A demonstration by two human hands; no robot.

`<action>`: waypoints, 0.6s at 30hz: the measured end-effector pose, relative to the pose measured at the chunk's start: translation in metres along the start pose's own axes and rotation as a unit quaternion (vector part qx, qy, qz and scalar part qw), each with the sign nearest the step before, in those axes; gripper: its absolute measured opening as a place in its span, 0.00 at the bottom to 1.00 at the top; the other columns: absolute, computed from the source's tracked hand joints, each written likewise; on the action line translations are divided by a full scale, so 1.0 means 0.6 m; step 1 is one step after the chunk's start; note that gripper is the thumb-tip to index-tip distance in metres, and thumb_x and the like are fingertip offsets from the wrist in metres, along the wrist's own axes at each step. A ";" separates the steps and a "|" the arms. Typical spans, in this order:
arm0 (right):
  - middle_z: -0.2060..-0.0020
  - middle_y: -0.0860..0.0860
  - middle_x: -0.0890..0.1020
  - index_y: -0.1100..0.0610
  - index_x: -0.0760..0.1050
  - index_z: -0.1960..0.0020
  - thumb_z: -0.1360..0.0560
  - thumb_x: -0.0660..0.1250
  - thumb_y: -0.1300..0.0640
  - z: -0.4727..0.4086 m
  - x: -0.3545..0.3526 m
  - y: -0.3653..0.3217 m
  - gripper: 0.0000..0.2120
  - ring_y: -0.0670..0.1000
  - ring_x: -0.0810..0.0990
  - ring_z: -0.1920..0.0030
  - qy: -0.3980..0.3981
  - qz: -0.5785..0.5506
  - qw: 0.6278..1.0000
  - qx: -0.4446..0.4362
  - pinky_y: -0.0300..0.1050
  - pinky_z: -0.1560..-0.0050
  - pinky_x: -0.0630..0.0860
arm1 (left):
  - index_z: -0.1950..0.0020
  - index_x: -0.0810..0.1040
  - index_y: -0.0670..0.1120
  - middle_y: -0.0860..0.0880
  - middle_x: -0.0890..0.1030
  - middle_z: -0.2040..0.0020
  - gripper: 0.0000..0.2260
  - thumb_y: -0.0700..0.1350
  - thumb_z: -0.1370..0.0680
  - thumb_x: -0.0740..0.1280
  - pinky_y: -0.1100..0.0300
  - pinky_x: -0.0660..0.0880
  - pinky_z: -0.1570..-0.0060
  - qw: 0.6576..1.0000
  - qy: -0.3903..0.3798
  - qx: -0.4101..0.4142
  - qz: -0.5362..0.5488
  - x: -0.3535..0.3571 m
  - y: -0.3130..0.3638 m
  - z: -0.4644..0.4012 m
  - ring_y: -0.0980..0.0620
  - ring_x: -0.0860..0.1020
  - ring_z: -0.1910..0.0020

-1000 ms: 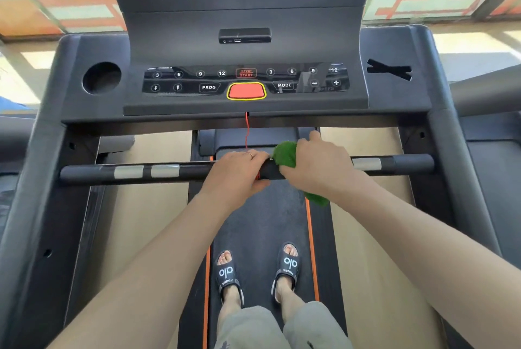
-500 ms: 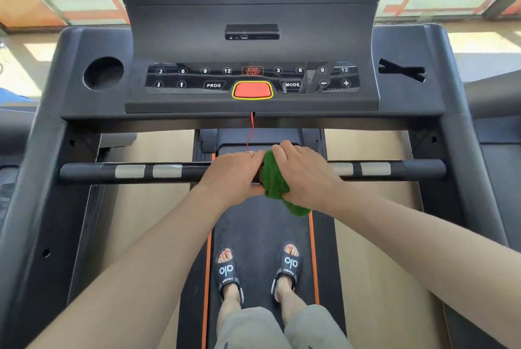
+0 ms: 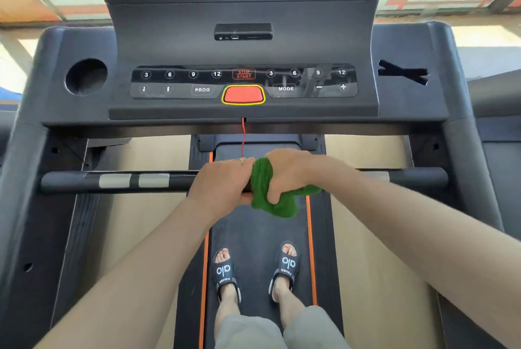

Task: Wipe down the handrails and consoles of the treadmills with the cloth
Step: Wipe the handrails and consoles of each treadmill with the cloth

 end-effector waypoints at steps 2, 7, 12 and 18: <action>0.58 0.49 0.76 0.56 0.71 0.49 0.40 0.77 0.50 0.019 0.063 -0.020 0.25 0.54 0.76 0.60 0.259 0.165 0.952 -0.016 0.49 0.61 0.70 | 0.47 0.72 0.51 0.54 0.79 0.58 0.20 0.59 0.29 0.75 0.55 0.71 0.67 1.000 -0.009 -0.014 0.009 -0.008 0.006 0.001 0.49 0.76 0.64; 0.62 0.52 0.76 0.58 0.72 0.51 0.46 0.78 0.57 0.031 0.098 -0.024 0.26 0.55 0.76 0.65 0.438 0.202 0.872 -0.085 0.47 0.66 0.63 | 0.45 0.74 0.51 0.54 0.80 0.58 0.18 0.57 0.28 0.75 0.54 0.76 0.63 0.999 -0.035 -0.038 0.002 -0.013 0.011 0.002 0.47 0.80 0.61; 0.54 0.49 0.78 0.55 0.66 0.47 0.35 0.75 0.53 0.072 0.059 0.044 0.23 0.56 0.79 0.58 0.320 0.146 0.932 -0.087 0.47 0.66 0.66 | 0.51 0.68 0.53 0.56 0.77 0.57 0.16 0.60 0.26 0.72 0.55 0.64 0.66 0.998 -0.054 -0.039 0.005 -0.023 0.014 0.003 0.50 0.75 0.59; 0.57 0.52 0.79 0.56 0.70 0.50 0.36 0.76 0.57 0.187 0.054 0.246 0.20 0.59 0.78 0.60 0.369 0.146 0.912 0.101 0.49 0.64 0.73 | 0.53 0.65 0.51 0.54 0.72 0.61 0.16 0.58 0.26 0.68 0.54 0.69 0.65 0.998 -0.054 -0.031 -0.011 -0.023 0.018 0.003 0.48 0.74 0.61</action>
Point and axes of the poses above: each hand's wrist, its own z-axis away from the middle knuckle, its own x-axis out of the palm, y = z × x, the point moved 1 cm from there along -z, towards the middle knuckle
